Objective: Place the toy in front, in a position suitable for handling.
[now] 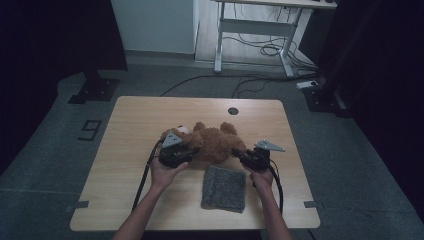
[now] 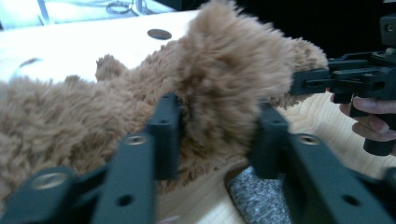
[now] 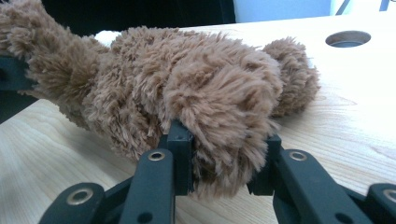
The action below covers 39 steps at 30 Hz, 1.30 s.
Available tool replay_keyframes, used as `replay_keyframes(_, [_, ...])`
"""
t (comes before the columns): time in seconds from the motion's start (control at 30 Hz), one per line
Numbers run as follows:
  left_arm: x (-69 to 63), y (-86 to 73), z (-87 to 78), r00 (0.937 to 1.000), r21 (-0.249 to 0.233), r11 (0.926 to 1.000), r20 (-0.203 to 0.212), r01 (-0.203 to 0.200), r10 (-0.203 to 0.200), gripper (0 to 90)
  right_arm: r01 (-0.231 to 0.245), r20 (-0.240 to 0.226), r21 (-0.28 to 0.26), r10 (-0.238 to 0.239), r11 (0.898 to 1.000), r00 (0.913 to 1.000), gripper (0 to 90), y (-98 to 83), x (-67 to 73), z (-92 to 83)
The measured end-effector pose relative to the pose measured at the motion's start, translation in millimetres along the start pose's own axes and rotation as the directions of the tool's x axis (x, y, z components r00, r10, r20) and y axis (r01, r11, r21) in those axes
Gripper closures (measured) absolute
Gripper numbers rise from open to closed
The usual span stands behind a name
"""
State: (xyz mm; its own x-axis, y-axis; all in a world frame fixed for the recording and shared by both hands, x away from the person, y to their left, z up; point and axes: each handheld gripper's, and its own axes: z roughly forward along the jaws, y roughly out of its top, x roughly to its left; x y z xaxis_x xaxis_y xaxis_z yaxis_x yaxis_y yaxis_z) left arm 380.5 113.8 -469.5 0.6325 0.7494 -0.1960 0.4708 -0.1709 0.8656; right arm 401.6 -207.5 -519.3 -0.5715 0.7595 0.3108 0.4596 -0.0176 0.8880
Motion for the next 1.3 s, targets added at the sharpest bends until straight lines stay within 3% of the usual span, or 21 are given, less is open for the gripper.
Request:
replay_keyframes(0.17, [-7.8,-7.3,-7.2,0.9994,0.033,0.9993,-0.033,0.015,-0.014,35.6,0.011,0.000,0.007,-0.011,1.000,0.9999,66.8,1.3,1.2,-2.5])
replay_keyframes(0.33, [-20.1,-29.3,-22.1,0.9989,0.076,0.9962,-0.025,0.043,-0.041,31.0,0.004,0.009,0.006,-0.004,1.000,0.9999,65.8,1.3,1.2,-2.6])
replay_keyframes(0.47, [-34.2,-47.6,-23.9,0.9997,0.120,0.9926,0.011,0.022,-0.023,31.0,-0.008,0.012,0.007,0.008,1.000,0.9999,65.5,0.9,0.9,-1.9])
replay_keyframes(0.57, [-46.2,-59.1,-12.5,0.9997,0.173,0.9847,0.023,-0.016,0.013,30.3,-0.012,0.014,0.005,0.012,1.000,0.9998,65.2,0.0,1.1,-1.4])
replay_keyframes(0.77, [-59.2,-61.5,18.0,0.9987,0.225,0.9736,0.040,-0.039,0.030,27.6,-0.008,0.014,0.005,0.008,1.000,0.9999,64.9,-1.4,1.1,-1.8])
replay_keyframes(0.9, [-60.9,-63.4,43.7,0.9996,0.292,0.9559,0.016,-0.029,0.025,23.5,-0.009,0.013,0.006,0.008,1.000,0.9999,64.6,-2.7,1.9,-3.5])
replay_keyframes(1.0, [-61.3,-65.5,47.1,0.9996,0.303,0.9527,0.011,-0.028,0.026,23.5,-0.008,0.011,0.009,0.008,1.000,0.9999,64.4,-3.0,2.0,-4.4])
replay_keyframes(1.1, [-62.9,-69.9,51.3,0.9993,0.325,0.9449,0.005,-0.037,0.038,24.8,-0.004,0.012,0.010,0.004,1.000,0.9999,64.3,-3.0,2.7,-5.2])
replay_keyframes(1.27, [-64.6,-70.8,50.3,0.9986,0.322,0.9451,0.023,-0.053,0.049,42.1,-0.001,0.012,0.013,0.001,1.000,0.9999,64.3,-3.5,5.3,-7.2])
replay_keyframes(1.3, [-64.7,-71.6,49.5,0.9981,0.318,0.9462,0.033,-0.060,0.053,42.1,-0.001,0.012,0.013,0.001,1.000,0.9999,64.3,-3.5,5.3,-7.2])
